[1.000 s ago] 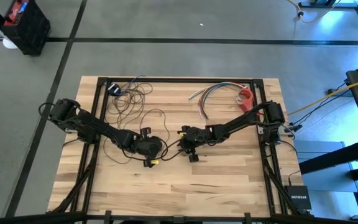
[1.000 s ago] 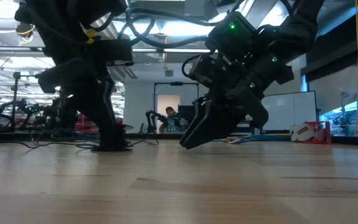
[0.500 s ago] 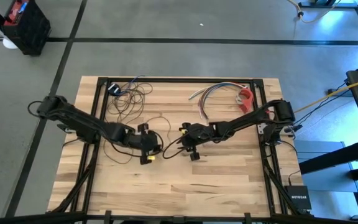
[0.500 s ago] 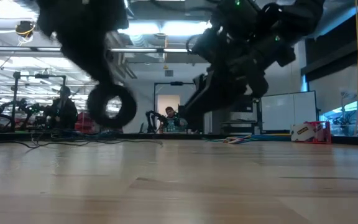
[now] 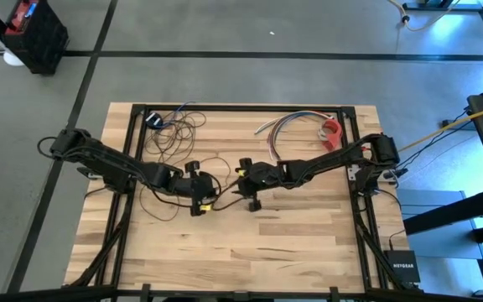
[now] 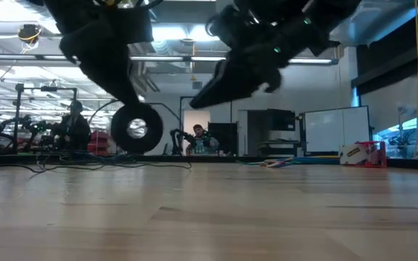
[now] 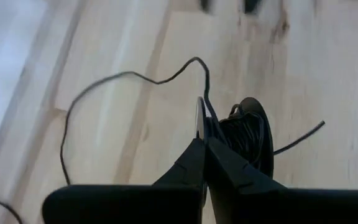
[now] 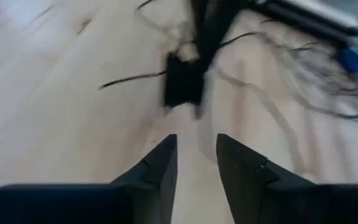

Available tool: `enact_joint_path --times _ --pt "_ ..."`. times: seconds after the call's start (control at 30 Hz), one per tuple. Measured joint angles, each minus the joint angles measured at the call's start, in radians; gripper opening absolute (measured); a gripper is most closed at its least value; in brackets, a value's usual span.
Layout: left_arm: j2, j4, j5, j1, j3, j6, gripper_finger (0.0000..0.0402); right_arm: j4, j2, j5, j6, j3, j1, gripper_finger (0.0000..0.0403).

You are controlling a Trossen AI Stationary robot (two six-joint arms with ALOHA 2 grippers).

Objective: Coiling cords

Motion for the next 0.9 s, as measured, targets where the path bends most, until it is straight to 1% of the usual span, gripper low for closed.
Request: enact_joint_path --times 0.07,0.17,0.3,0.43,0.57,0.67,0.73,0.8,0.9 --pt "0.000 -0.001 0.000 0.000 -0.010 -0.005 0.0000 -0.017 0.000 0.031 -0.002 0.032 0.000 0.0119" --pt "0.000 0.006 0.001 -0.003 -0.020 -0.010 0.0000 -0.013 0.016 0.043 -0.022 0.064 0.000 0.0141" --pt "0.000 0.019 -0.001 -0.008 -0.034 -0.014 0.0000 -0.017 0.049 0.031 -0.039 0.093 0.000 0.0169" --pt "0.000 0.027 -0.001 -0.008 -0.035 -0.015 0.0000 -0.012 0.090 0.000 -0.032 0.100 0.000 0.0174" --pt "0.000 0.032 -0.002 -0.008 -0.035 -0.010 0.0000 -0.008 0.134 0.007 -0.019 0.097 0.000 0.0174" --pt "0.000 0.032 -0.002 -0.008 -0.035 -0.009 0.0000 0.036 0.146 0.027 -0.019 0.097 -0.001 0.0163" --pt "0.000 0.034 -0.002 -0.008 -0.035 -0.009 0.0000 0.076 0.156 0.027 -0.020 0.098 -0.001 0.0146" --pt "0.000 0.032 -0.002 -0.008 -0.035 -0.009 0.0000 0.096 0.170 0.029 -0.031 0.098 -0.002 0.0122" --pt "0.000 0.035 -0.003 -0.008 -0.035 -0.009 0.0000 0.096 0.183 0.030 -0.041 0.098 -0.009 0.0076"
